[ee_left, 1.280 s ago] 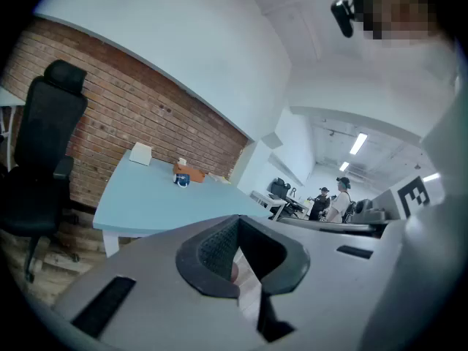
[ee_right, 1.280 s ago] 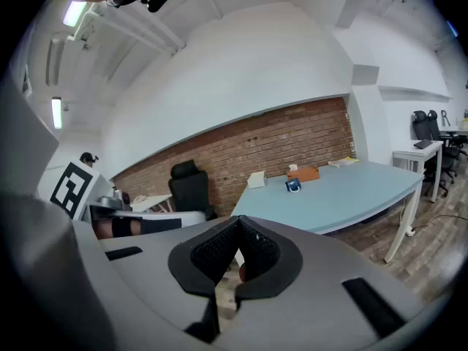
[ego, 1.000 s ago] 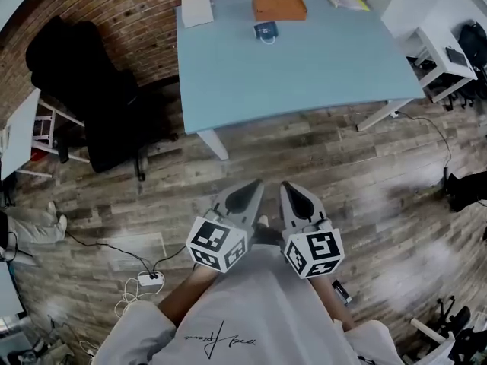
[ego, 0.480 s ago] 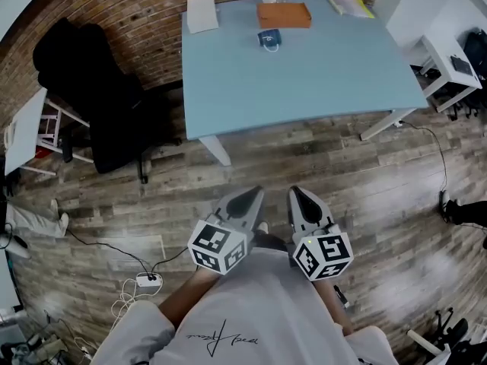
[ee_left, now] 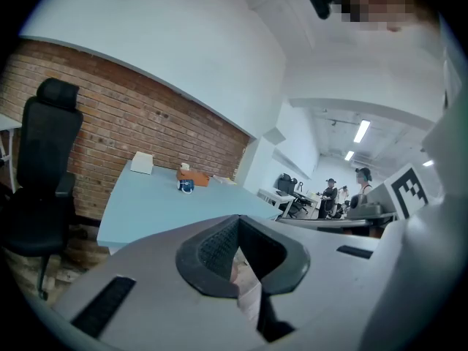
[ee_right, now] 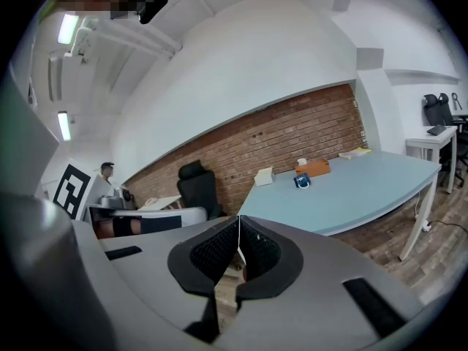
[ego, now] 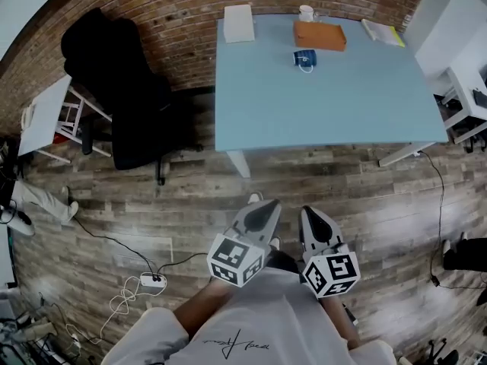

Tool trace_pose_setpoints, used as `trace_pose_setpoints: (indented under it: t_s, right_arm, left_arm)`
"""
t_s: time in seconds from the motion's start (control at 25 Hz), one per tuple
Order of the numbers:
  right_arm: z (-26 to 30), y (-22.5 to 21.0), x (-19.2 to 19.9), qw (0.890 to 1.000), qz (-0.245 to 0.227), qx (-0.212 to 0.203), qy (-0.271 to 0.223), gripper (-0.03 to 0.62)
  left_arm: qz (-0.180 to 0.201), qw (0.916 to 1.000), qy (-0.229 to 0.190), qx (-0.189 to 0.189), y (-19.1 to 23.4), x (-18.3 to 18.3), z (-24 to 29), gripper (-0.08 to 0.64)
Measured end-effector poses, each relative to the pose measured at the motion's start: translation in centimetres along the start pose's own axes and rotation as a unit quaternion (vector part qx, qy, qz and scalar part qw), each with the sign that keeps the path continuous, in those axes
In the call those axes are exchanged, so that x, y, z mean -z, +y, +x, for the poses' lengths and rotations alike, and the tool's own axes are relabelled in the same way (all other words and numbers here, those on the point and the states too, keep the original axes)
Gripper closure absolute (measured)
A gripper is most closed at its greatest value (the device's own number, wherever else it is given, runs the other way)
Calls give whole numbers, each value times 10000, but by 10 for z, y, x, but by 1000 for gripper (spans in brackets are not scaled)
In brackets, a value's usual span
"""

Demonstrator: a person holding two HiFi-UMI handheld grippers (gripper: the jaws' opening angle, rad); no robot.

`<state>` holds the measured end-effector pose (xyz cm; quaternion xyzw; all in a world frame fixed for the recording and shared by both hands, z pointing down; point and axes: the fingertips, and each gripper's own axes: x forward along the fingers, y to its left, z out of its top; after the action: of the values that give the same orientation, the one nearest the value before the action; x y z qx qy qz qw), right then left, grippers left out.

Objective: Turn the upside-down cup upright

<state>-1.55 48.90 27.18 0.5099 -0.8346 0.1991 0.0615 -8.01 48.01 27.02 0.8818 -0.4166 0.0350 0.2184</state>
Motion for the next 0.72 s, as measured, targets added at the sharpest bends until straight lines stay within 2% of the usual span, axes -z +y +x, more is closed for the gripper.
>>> trace_pose_setpoints:
  t_s: [0.24, 0.72]
  right_arm:
    - [27, 1, -12, 9999, -17, 112, -4, 571]
    - [87, -39, -41, 9989, 178, 422, -23, 571]
  left_arm:
    - [-31, 10000, -19, -22, 28, -15, 11, 551]
    - [-32, 9997, 212, 124, 66, -45, 73, 551]
